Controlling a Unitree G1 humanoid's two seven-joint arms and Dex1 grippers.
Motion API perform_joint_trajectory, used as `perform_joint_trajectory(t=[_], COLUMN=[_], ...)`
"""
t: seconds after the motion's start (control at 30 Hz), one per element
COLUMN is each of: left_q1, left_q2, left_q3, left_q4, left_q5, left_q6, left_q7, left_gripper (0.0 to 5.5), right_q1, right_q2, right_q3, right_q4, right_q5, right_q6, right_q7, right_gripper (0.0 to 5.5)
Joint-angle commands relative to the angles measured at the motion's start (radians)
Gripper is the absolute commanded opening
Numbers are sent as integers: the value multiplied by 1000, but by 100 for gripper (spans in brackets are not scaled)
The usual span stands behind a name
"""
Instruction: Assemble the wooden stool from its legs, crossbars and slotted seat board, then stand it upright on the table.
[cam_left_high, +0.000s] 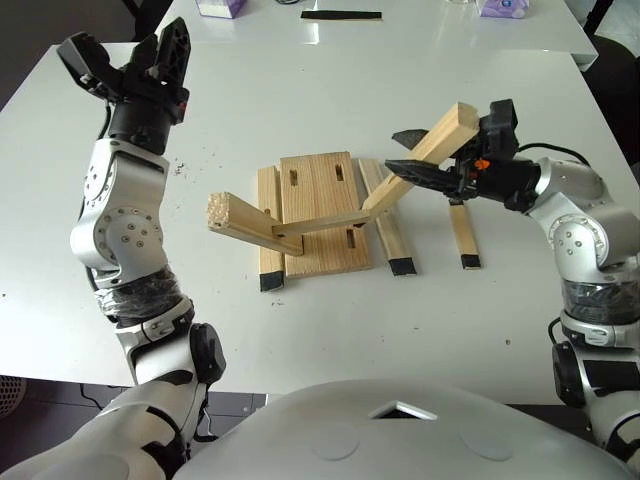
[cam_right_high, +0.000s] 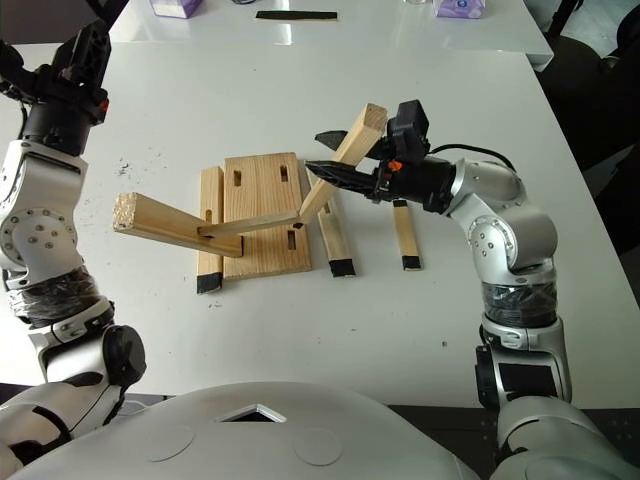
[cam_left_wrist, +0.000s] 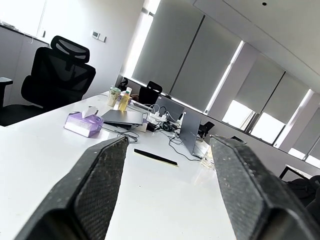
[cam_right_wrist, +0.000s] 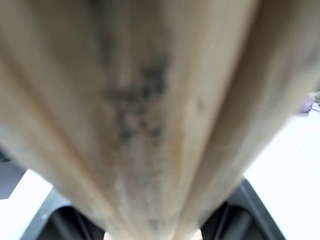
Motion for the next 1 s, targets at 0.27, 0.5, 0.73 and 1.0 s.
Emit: perform_joint_trajectory(t=[0.27,0.5,0.73,1.0], left_q1=[9,44,23,2], left_q2=[-3,-13,-9,-5], left_q3=[-40,-49,-62,-70], left_q4=[-6,-10,31,51], left_q5=[-3,7,13,12], left_q6=[3,-17,-41,-39], left_q7=[-12,-23,-56,-74], left_gripper=[300,300,300,300], right_q1=[74,64,42,32], right_q2=[-32,-39,-30,-14], right_q3=[52,65,75,89], right_q4=[-77,3,51,55], right_q5=[-21,-38,-53,-53], right_q6=[-69,-132,-216,-232], right_q7=[62,132,178,178], right_gripper=[201,201,201,201])
